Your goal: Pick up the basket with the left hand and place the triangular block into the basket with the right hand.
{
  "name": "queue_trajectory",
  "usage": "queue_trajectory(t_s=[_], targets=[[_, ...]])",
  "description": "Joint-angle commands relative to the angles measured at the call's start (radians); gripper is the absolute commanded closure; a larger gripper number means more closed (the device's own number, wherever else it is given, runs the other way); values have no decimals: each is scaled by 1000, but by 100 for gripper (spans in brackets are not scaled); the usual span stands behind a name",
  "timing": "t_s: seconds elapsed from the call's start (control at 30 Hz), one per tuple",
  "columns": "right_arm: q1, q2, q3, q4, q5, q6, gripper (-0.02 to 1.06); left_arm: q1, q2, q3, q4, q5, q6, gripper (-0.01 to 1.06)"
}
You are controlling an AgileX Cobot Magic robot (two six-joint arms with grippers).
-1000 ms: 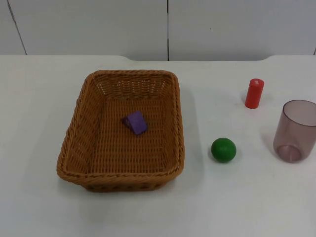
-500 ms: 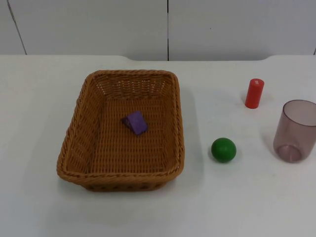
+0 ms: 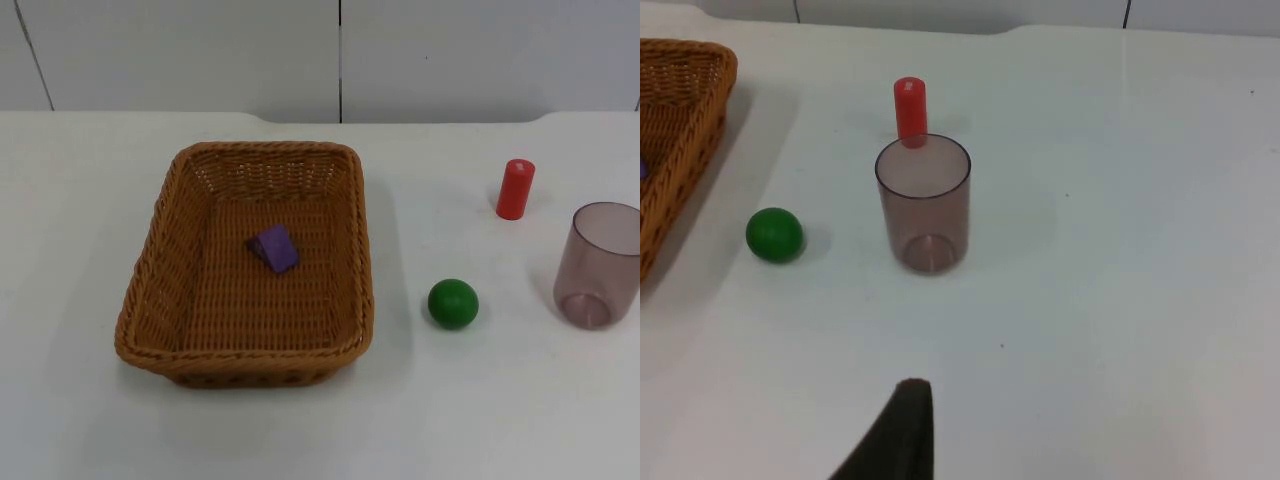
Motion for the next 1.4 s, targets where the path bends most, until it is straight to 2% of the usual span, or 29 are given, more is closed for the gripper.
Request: queue_trajectory(t_s=[0.0, 0.5, 0.6, 1.07, 1.17, 1.37], targets=[[-1, -2, 5, -3, -14, 2, 0, -7, -3, 4, 5, -11, -6, 0], [-1, -2, 5, 1, -14, -19, 0, -7, -3, 4, -37, -11, 58, 0], [-1, -2, 5, 4, -14, -23, 0, -7, -3, 4, -7, -11, 14, 0], [-1, -2, 5, 4, -14, -21, 0, -7, -3, 4, -3, -11, 8, 0], [-1, -2, 5, 4, -14, -19, 0, -7, -3, 4, 32, -11, -45, 0], [-1, -2, 5, 0, -14, -19, 0, -7, -3, 4, 42, -11, -51, 0]])
